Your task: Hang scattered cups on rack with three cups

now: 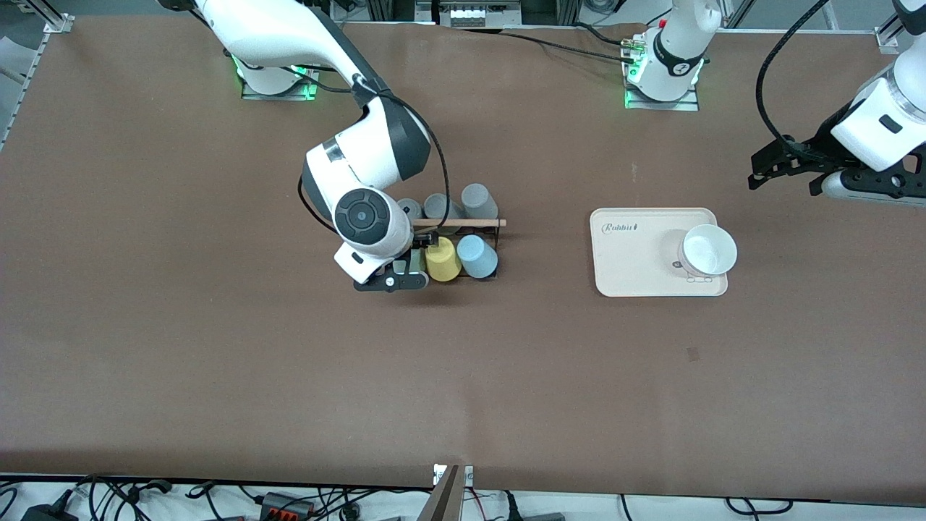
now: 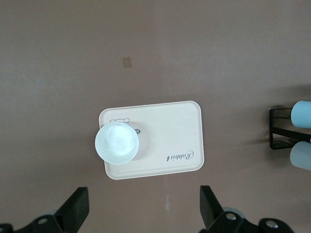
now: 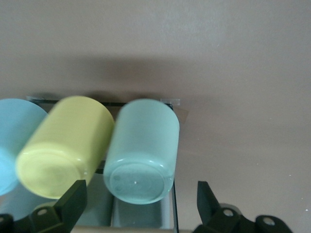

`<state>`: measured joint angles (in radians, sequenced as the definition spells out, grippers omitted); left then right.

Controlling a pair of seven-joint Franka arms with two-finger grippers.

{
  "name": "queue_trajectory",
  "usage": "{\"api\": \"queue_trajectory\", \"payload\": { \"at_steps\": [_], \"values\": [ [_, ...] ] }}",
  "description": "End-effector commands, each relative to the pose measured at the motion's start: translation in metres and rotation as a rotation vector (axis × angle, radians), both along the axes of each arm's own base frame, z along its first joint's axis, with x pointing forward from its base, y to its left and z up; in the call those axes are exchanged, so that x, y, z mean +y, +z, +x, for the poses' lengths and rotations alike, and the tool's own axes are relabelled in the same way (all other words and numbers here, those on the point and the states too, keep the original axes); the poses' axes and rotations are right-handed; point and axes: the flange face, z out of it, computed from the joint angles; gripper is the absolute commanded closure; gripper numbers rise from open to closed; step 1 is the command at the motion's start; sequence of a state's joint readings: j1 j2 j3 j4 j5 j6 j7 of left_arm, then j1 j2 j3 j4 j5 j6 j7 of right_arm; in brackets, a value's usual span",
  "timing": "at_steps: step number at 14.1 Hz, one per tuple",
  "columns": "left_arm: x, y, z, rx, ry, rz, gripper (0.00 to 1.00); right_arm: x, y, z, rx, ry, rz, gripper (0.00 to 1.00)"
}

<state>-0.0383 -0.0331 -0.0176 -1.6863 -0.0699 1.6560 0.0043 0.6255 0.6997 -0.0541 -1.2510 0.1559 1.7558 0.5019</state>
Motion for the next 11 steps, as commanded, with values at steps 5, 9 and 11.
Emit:
{"api": "queue_trajectory", "payload": {
  "at_steps": [5,9,11],
  "values": [
    [-0.002,0.007,0.001,0.003,-0.001,-0.001,0.0,-0.047,0.086,0.021,-0.078,-0.084,0.055,0.0],
    [-0.003,0.007,0.001,0.003,-0.003,-0.001,0.0,-0.139,0.14,0.056,-0.143,-0.216,0.086,0.0],
    [-0.003,0.007,0.001,0.003,-0.003,0.001,0.0,-0.18,0.149,0.061,-0.116,-0.217,0.056,0.0]
  ]
}}
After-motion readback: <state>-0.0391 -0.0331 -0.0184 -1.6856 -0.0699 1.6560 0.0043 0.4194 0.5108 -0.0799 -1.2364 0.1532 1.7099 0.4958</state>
